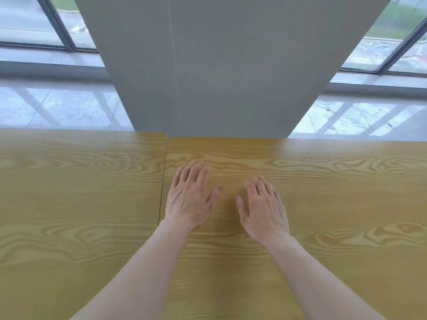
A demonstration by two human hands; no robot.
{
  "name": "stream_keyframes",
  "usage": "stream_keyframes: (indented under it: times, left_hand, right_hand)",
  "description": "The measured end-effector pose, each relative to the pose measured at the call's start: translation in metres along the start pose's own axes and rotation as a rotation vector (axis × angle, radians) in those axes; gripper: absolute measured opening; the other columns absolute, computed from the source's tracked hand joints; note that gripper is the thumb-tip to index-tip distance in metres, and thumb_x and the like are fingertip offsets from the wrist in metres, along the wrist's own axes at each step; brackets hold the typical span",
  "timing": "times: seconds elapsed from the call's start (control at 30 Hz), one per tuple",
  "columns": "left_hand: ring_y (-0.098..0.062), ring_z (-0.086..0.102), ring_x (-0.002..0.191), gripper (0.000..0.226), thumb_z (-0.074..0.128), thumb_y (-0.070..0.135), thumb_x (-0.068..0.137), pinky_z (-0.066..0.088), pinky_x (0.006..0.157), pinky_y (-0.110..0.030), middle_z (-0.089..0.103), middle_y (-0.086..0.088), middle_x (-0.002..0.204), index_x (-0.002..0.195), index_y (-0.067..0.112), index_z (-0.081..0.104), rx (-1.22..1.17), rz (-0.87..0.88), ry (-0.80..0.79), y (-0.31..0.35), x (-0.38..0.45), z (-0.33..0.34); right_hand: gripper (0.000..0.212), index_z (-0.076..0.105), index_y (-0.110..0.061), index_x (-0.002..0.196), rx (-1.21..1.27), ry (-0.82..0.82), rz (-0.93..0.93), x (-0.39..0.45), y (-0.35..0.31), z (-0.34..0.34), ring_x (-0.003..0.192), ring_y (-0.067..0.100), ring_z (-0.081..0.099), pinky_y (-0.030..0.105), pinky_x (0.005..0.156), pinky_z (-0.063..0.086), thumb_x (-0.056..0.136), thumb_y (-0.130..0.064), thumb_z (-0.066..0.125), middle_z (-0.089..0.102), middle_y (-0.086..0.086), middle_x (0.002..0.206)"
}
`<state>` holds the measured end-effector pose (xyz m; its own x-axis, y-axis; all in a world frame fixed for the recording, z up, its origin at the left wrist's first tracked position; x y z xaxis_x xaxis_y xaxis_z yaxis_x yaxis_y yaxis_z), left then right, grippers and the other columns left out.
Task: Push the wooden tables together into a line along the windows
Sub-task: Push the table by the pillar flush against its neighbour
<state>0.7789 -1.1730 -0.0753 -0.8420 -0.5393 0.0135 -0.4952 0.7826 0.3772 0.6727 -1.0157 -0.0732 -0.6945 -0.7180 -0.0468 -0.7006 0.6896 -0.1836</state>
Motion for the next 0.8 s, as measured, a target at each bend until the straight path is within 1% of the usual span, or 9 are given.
stream_keyframes:
  times: [0.1, 0.23, 0.33, 0.43, 0.53, 0.67, 0.8]
  left_hand:
    - [-0.017, 0.015, 0.155, 0.063, 0.031, 0.059, 0.101, 0.005, 0.128, -0.040, 0.028, 0.003, 0.164, 0.155, 0.025, 0.030, -0.006, -0.034, 0.019, 0.009, -0.045, 0.003]
    - [-0.016, 0.010, 0.156, 0.064, 0.026, 0.060, 0.102, -0.002, 0.127, -0.038, 0.025, 0.004, 0.165, 0.156, 0.027, 0.028, 0.017, -0.103, 0.046, 0.024, -0.115, 0.014]
    - [-0.017, 0.011, 0.156, 0.064, 0.025, 0.061, 0.101, -0.002, 0.127, -0.039, 0.027, 0.004, 0.165, 0.154, 0.027, 0.030, 0.010, -0.142, 0.073, 0.037, -0.169, 0.025]
    - [-0.017, 0.010, 0.156, 0.064, 0.026, 0.060, 0.101, -0.001, 0.127, -0.039, 0.026, 0.004, 0.165, 0.155, 0.026, 0.029, 0.025, -0.166, 0.080, 0.050, -0.220, 0.042]
    - [-0.016, 0.006, 0.157, 0.064, 0.027, 0.060, 0.101, 0.000, 0.127, -0.040, 0.021, 0.005, 0.167, 0.156, 0.026, 0.027, 0.036, -0.180, 0.066, 0.057, -0.264, 0.058]
    - [-0.014, -0.003, 0.157, 0.066, 0.026, 0.060, 0.102, 0.000, 0.127, -0.040, 0.014, 0.007, 0.169, 0.159, 0.028, 0.021, 0.056, -0.198, 0.059, 0.058, -0.291, 0.072]
    - [-0.014, -0.004, 0.157, 0.067, 0.027, 0.061, 0.101, 0.001, 0.127, -0.041, 0.012, 0.007, 0.169, 0.160, 0.029, 0.019, 0.062, -0.201, 0.060, 0.056, -0.289, 0.074]
  right_hand:
    - [0.057, 0.047, -0.014, 0.145, 0.019, -0.004, -0.025, -0.041, -0.003, 0.005, 0.151, 0.026, 0.029, 0.039, 0.123, 0.023, 0.103, -0.048, 0.033, 0.045, 0.009, 0.156]
    - [0.055, 0.045, -0.015, 0.148, 0.049, -0.013, -0.062, -0.102, -0.001, 0.015, 0.153, 0.024, 0.026, 0.038, 0.124, 0.020, 0.104, -0.047, 0.037, 0.040, 0.008, 0.159]
    - [0.054, 0.048, -0.013, 0.146, 0.061, 0.008, -0.084, -0.155, 0.007, 0.025, 0.152, 0.025, 0.029, 0.038, 0.123, 0.022, 0.103, -0.044, 0.040, 0.042, 0.009, 0.158]
    - [0.053, 0.048, -0.013, 0.146, 0.059, 0.035, -0.107, -0.204, 0.019, 0.037, 0.152, 0.025, 0.028, 0.041, 0.124, 0.025, 0.105, -0.044, 0.036, 0.041, 0.010, 0.159]
    - [0.057, 0.047, -0.012, 0.148, 0.051, 0.055, -0.121, -0.238, 0.025, 0.047, 0.153, 0.025, 0.026, 0.042, 0.124, 0.023, 0.103, -0.045, 0.035, 0.038, 0.011, 0.160]
    - [0.059, 0.042, -0.010, 0.152, 0.061, 0.082, -0.148, -0.254, 0.027, 0.059, 0.155, 0.027, 0.019, 0.045, 0.126, 0.017, 0.103, -0.043, 0.039, 0.031, 0.012, 0.164]
    - [0.061, 0.040, -0.011, 0.153, 0.051, 0.096, -0.126, -0.253, 0.025, 0.063, 0.156, 0.025, 0.015, 0.044, 0.127, 0.013, 0.102, -0.045, 0.036, 0.029, 0.011, 0.165]
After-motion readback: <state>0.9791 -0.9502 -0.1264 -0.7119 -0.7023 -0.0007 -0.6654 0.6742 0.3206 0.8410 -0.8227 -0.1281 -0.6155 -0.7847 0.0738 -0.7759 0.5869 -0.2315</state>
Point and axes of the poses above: each hand's wrist, its own x-axis towards the middle knuckle, its own z-axis out of the palm, y = z × x, the point moved 2 cm from there along x, towards the middle knuckle
